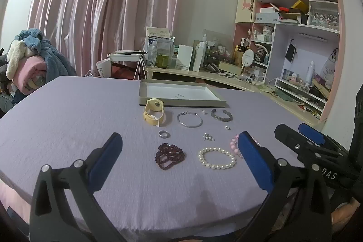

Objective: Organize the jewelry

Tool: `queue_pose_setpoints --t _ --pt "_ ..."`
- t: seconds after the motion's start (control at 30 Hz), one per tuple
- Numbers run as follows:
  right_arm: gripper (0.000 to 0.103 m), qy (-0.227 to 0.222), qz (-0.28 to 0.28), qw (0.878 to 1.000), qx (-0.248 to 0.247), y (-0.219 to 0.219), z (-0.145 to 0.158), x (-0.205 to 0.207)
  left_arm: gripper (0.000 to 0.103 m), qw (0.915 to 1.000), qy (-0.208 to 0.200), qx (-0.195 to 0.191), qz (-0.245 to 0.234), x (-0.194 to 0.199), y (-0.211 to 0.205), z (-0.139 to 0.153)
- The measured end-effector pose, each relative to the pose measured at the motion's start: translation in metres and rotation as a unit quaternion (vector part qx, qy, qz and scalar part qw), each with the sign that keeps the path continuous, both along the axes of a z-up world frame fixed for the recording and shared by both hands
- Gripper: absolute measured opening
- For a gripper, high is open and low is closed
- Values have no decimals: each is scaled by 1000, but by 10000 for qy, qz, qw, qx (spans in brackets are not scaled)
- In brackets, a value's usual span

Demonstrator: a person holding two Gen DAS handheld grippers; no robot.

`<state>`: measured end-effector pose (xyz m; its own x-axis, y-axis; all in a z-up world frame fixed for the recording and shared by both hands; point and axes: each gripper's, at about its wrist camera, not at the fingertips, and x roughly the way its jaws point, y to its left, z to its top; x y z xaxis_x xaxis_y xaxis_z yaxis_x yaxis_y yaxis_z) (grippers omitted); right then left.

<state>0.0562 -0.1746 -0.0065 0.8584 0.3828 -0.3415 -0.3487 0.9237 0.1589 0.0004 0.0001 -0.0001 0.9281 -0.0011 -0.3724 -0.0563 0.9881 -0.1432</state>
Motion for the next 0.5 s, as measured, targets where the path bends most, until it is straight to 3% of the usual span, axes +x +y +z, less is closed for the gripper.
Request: queue_pose_setpoints --t 0.5 --pt "102 0 1 10000 10 -2 0 1 101 10000 -14 1 6 0 0 0"
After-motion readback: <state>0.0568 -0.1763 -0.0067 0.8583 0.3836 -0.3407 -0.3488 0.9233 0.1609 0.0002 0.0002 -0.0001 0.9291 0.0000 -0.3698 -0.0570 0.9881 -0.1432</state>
